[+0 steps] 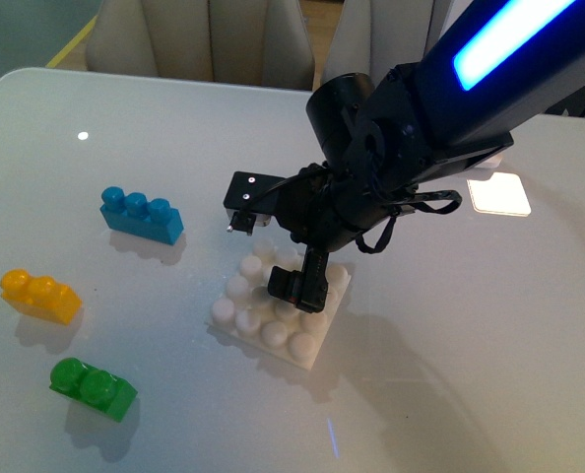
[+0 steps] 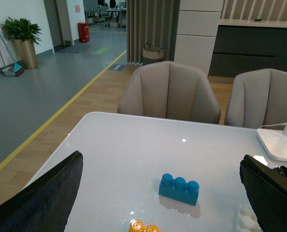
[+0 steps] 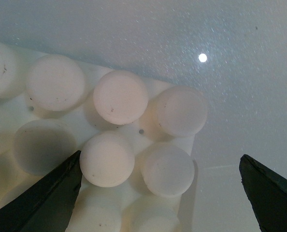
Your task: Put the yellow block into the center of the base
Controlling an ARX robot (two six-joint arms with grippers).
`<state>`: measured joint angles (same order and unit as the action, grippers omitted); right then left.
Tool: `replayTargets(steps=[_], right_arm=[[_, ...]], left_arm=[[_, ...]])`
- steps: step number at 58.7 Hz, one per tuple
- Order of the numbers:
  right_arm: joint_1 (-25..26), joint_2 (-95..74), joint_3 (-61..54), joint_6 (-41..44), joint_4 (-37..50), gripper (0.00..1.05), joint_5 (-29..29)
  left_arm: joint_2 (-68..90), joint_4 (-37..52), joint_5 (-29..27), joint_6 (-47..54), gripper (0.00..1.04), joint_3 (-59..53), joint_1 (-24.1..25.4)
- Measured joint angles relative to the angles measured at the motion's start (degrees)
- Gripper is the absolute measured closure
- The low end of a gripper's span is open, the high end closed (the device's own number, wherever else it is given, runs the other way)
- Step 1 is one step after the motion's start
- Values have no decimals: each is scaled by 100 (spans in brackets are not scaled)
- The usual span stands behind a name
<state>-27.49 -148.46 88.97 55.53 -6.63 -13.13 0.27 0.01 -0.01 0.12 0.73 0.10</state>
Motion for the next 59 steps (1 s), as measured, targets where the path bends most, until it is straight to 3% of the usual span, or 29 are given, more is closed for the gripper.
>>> replayTargets(steps=[18,59], right_arm=[[-409,-44,251,1150,-280,9,201],[-529,46,125,632,404,9,-103]], left_arm=[[0,0,0,0,7,0,0],[0,0,0,0,7,0,0]])
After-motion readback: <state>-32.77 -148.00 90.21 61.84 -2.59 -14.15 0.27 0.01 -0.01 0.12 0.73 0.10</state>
